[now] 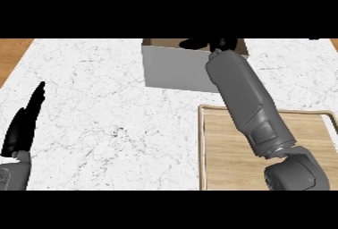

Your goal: Pick the lemon from the tray and place it in the cardboard box

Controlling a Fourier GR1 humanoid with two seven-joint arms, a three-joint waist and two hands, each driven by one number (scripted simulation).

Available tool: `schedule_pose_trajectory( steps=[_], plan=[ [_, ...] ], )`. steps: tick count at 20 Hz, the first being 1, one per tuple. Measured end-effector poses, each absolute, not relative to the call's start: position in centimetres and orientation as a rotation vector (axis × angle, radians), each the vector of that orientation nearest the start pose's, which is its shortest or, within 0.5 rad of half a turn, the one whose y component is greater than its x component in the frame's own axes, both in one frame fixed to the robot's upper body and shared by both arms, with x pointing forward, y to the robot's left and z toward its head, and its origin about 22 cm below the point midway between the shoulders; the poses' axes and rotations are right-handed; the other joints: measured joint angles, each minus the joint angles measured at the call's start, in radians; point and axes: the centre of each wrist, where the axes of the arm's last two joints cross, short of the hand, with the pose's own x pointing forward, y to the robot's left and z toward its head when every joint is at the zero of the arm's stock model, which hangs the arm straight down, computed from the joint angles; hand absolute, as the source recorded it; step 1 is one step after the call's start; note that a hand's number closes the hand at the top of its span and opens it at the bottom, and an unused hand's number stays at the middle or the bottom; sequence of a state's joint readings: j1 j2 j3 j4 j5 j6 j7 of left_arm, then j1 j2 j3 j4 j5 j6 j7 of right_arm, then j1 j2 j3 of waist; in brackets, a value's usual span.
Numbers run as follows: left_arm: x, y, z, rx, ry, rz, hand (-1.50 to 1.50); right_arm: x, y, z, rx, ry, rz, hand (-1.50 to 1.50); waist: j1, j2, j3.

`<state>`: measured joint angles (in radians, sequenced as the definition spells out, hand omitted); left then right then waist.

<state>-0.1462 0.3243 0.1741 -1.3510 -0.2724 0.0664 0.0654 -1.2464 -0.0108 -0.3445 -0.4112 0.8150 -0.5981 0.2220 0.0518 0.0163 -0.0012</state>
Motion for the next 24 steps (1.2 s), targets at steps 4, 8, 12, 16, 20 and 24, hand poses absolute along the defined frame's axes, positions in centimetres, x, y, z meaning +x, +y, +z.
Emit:
schedule_pose_trajectory(
  steps=[4, 8, 12, 16, 20, 24],
  plan=[
    [27.3, 34.6, 1.8, 0.633, -1.389, -0.23, 0.0, 46.4, -11.0, 14.7, -0.814, -1.639, 0.1, -1.5, -0.015, -0.004, 0.001],
    [26.9, 35.5, 1.4, 0.641, -1.382, -0.217, 0.0, 46.6, -13.7, 15.3, -0.77, -1.695, 0.004, -1.5, -0.032, -0.009, 0.001],
    [26.3, 36.1, 1.6, 0.656, -1.364, -0.212, 0.0, 46.0, -16.6, 15.0, -0.735, -1.712, -0.062, -1.5, -0.051, -0.019, 0.001],
    [25.7, 36.1, 0.9, 0.66, -1.355, -0.197, 0.0, 44.6, -20.5, 14.4, -0.754, -1.693, -0.101, -1.5, -0.069, -0.026, 0.001],
    [25.3, 37.0, 1.3, 0.679, -1.343, -0.189, 0.0, 42.2, -25.2, 14.4, -0.775, -1.674, -0.118, -1.5, -0.084, -0.03, 0.001],
    [25.3, 36.5, 1.2, 0.674, -1.342, -0.184, 0.0, 38.6, -30.1, 14.2, -0.789, -1.669, -0.101, -1.5, -0.086, -0.029, 0.001]
  ],
)
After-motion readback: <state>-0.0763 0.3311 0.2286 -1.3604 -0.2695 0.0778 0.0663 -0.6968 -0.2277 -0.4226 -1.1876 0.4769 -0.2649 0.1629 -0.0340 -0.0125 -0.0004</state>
